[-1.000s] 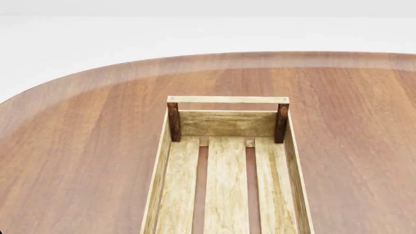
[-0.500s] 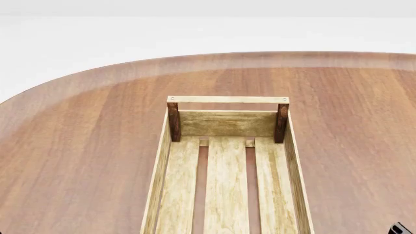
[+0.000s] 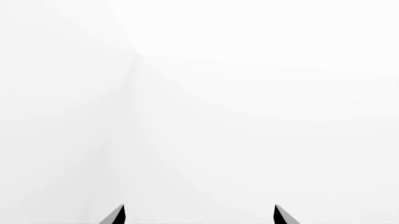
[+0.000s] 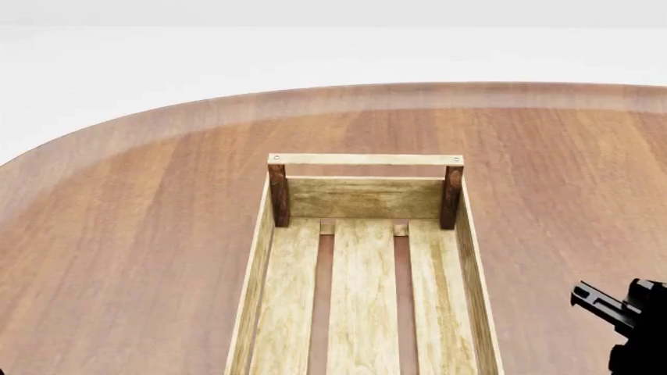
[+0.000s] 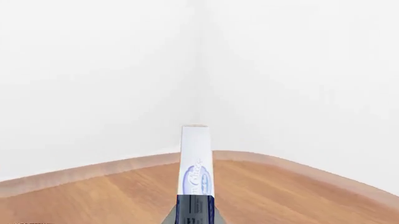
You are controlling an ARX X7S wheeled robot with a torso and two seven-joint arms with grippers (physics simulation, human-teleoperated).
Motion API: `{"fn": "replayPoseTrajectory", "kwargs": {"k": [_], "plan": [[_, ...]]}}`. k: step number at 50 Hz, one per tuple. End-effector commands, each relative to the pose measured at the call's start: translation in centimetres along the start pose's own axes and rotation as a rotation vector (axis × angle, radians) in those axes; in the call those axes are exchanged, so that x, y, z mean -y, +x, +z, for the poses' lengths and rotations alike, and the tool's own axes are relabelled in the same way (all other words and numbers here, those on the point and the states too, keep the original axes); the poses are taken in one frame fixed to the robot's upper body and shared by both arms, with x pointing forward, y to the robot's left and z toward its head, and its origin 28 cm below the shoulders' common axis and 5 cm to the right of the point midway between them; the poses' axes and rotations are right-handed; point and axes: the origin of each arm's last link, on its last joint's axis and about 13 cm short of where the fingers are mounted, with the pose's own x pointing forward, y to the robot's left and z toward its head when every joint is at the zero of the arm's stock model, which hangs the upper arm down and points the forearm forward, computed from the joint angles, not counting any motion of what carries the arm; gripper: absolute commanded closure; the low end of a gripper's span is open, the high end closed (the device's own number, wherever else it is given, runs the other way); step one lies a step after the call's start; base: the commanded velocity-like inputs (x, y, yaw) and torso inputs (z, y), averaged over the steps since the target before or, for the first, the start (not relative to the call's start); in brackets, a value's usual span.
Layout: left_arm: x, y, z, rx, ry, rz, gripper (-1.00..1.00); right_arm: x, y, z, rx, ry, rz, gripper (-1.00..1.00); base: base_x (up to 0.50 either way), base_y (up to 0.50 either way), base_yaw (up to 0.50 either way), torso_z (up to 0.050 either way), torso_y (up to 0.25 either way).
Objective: Pick up the cream cheese and put it in the tray.
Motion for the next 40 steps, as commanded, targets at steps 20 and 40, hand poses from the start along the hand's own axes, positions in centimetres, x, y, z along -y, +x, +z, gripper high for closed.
{"fn": "replayPoseTrajectory", "kwargs": {"k": [20, 40], "plan": [[0.0, 0.1, 0.0, -0.008, -0.007, 0.0, -1.0, -2.6, 1.9, 2.0, 0.149, -0.054, 0.276, 1.0, 0.0, 0.0, 0.0, 0.0, 0.001], [-0.1, 0.2, 0.1, -0.005, -0.009, 0.005, -1.0, -4.0, 1.7, 3.2, 0.173, -0.123, 0.539, 1.0, 0.0, 0.0, 0.0, 0.0, 0.001]]}}
